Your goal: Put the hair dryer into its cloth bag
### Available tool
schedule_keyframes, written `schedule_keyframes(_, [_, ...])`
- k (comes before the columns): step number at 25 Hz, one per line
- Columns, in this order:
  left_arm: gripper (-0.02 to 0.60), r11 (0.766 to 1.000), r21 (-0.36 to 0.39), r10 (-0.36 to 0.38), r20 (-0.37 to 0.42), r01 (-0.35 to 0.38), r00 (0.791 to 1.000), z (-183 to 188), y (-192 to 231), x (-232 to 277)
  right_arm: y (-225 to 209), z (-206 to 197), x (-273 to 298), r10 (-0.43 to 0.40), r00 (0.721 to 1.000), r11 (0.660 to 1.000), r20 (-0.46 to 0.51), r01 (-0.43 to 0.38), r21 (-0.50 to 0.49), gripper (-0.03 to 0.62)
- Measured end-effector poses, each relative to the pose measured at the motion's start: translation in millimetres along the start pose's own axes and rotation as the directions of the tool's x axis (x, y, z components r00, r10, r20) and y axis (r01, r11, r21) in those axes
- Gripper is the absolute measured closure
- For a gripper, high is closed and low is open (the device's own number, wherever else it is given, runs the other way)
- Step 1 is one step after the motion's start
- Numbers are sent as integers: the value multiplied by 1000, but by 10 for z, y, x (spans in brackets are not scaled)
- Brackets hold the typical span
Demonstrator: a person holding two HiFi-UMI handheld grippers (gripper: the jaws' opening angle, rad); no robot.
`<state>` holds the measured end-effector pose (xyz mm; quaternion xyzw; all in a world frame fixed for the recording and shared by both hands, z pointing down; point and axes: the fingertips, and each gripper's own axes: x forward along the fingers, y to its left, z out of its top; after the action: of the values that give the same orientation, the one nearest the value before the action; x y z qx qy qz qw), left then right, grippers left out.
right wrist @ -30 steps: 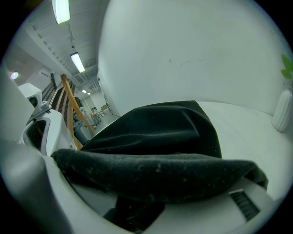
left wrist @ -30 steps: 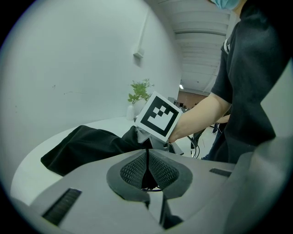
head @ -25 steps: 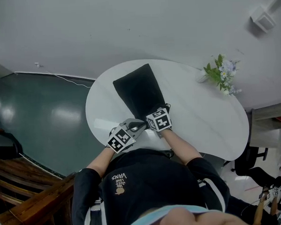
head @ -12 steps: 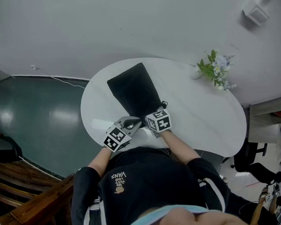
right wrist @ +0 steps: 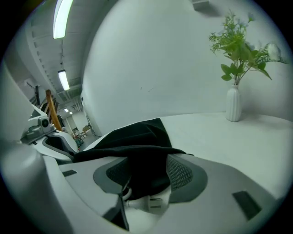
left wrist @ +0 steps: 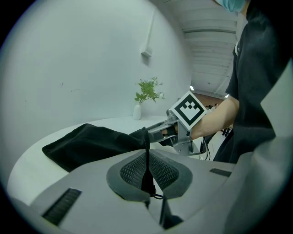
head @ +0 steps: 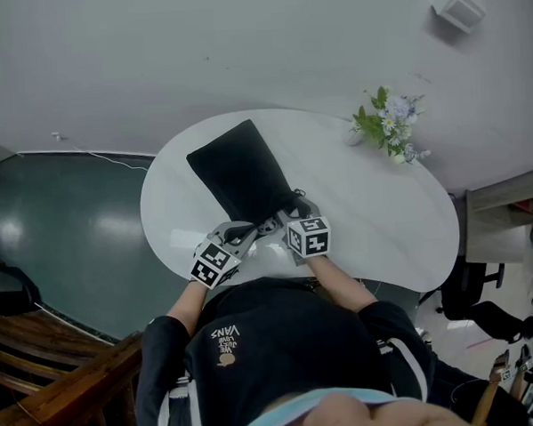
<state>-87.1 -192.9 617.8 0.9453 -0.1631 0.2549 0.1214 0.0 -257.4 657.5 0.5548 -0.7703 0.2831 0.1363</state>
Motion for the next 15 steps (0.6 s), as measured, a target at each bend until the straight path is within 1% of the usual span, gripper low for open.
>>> schedule_keyframes(7, [548,998,26,50,-18,-50,999,-10,-89,106,-296,-39,-240,-70,997,997,19,69,37,387])
schedule_keyframes(11, [548,994,47,98,-35,-97,995,-18,-101,167,-389,-98,-322,-78,997,996,4,78,49,387])
schedule_keyframes(15, [548,987,54,156,-63,-153,986,-61,-118,227,-447,-165,-387,-69,997,996,-14,70,59,387])
